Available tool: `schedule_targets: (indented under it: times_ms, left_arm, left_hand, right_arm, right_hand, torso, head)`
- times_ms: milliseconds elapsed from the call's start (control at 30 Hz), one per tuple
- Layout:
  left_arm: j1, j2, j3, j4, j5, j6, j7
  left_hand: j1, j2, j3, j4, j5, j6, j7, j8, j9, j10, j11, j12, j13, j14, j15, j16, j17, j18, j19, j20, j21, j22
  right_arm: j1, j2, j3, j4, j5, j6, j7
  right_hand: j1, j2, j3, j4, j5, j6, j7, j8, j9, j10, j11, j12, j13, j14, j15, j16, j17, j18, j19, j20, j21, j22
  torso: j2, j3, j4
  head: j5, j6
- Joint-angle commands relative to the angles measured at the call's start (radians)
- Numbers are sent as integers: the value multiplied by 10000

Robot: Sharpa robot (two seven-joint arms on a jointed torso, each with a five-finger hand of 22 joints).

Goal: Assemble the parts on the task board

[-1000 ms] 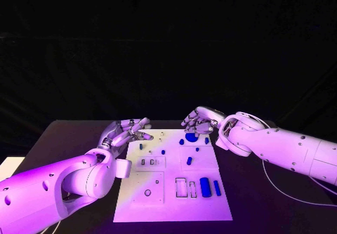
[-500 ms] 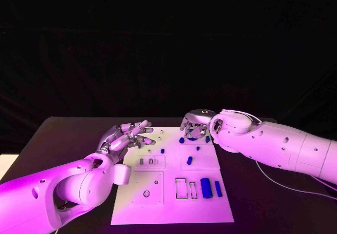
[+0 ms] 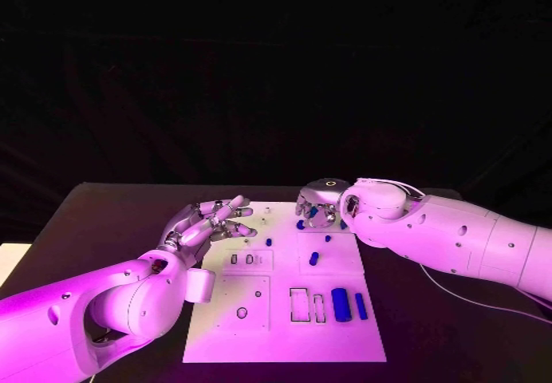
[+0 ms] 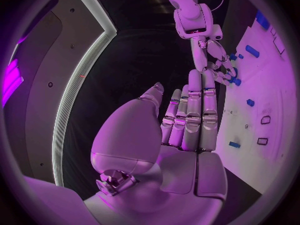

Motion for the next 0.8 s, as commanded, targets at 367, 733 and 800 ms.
schedule_targets:
  times_ms: [367, 733, 800]
  left_arm:
    - [17, -13, 19, 86, 98, 244, -43]
    - [18, -30, 22, 93, 99, 246, -79]
    - [18, -29, 22, 88, 99, 245, -85]
  left_hand:
    - [-109, 36, 71, -6, 44, -30, 37, -44, -5, -48, 29, -30, -14, -78, 4, 68, 33, 80, -46, 18, 59, 14]
    - [-111, 39, 73, -6, 45, -31, 38, -44, -3, -50, 31, -28, -14, -92, 6, 78, 46, 80, -53, 19, 61, 17]
    - [-113, 39, 73, -7, 44, -33, 39, -45, -3, -53, 32, -26, -14, -101, 6, 86, 56, 80, -58, 20, 63, 18]
  right_arm:
    - [-15, 146, 2, -171, -314, 572, -17]
    - [-41, 244, 0, -260, -252, 429, 167]
    - [-44, 254, -1, -272, -237, 376, 203]
  right_hand:
    - [96, -113, 267, 96, -39, 117, -71, -16, 21, -13, 0, -22, -15, 404, -29, 1034, 1063, 47, -113, 48, 702, 575]
    - [142, -49, 443, 237, -56, 356, -110, 25, 47, 247, -62, -1, -5, 462, -68, 1960, 2020, -95, 40, 51, 1932, 1950]
    - [139, -45, 465, 272, -80, 387, -116, 23, 49, 280, -67, -5, -4, 462, -73, 2099, 2159, -117, 48, 53, 2119, 2154]
  torso:
    - [115, -7, 10]
    - [167, -8, 6]
    - [173, -8, 6]
  head:
    - [-1, -43]
    - [27, -58]
    - [25, -67]
